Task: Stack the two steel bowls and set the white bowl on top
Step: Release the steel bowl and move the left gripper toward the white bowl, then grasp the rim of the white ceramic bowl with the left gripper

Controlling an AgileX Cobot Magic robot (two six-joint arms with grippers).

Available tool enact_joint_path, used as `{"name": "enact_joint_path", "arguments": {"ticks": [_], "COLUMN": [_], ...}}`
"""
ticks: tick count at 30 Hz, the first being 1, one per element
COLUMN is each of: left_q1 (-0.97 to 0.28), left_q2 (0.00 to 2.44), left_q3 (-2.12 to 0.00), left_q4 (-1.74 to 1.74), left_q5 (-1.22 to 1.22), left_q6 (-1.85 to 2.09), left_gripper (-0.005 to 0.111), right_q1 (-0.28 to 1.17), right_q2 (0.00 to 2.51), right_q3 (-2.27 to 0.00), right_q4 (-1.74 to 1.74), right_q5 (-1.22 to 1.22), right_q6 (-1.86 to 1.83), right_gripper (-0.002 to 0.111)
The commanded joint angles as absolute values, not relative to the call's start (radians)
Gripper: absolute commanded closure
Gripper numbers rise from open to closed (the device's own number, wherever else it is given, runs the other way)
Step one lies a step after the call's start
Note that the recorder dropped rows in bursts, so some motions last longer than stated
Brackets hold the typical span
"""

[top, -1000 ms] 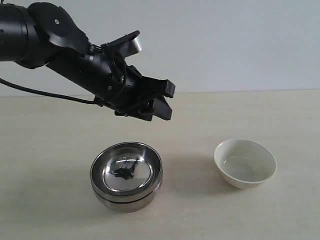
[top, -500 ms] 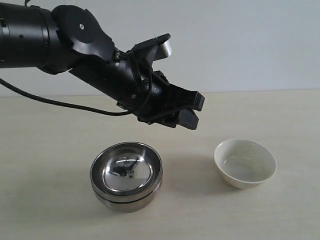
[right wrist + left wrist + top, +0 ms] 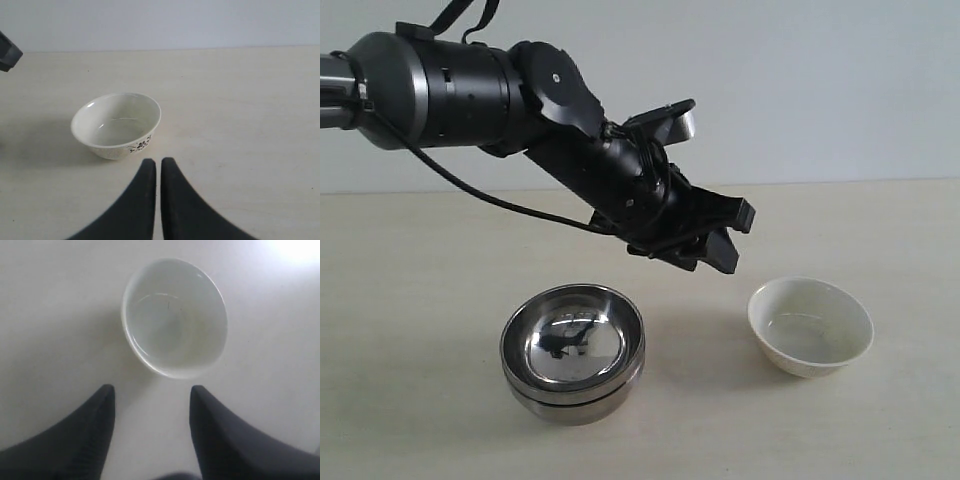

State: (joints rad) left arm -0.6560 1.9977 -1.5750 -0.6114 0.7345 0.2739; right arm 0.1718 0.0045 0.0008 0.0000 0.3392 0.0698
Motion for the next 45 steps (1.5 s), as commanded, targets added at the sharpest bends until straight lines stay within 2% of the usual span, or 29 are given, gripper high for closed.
{"name": "enact_joint_path", "arguments": {"ticks": [1,10,27,45], "left_q1": [-0.665,-0.686,-0.73,-0.73], "left_q2": [2.033,2.143,2.313,2.406], "left_q3": [-1.633,-1.733,-1.902,-1.908], "left_q4": [-0.609,-0.406,-0.406,-0.517], "left_q5": [0.733,0.733,0.728,0.706], "left_q6": [0.257,0.096,0.091,0.14], "left_gripper": [0.062,0.062,0.062,0.062], "right_q1": [0.172,0.172,0.172,0.172], "right_q2": [0.0,0.0,0.0,0.0], "right_q3": [0.0,0.0,0.0,0.0], "right_q4": [-0.01,-0.01,-0.01,-0.01], "right_q5": [0.335,0.335,0.335,0.335], "right_q6": [0.069,0.069,0.069,0.069], "right_gripper": [0.108,0.108,0.108,0.108]}}
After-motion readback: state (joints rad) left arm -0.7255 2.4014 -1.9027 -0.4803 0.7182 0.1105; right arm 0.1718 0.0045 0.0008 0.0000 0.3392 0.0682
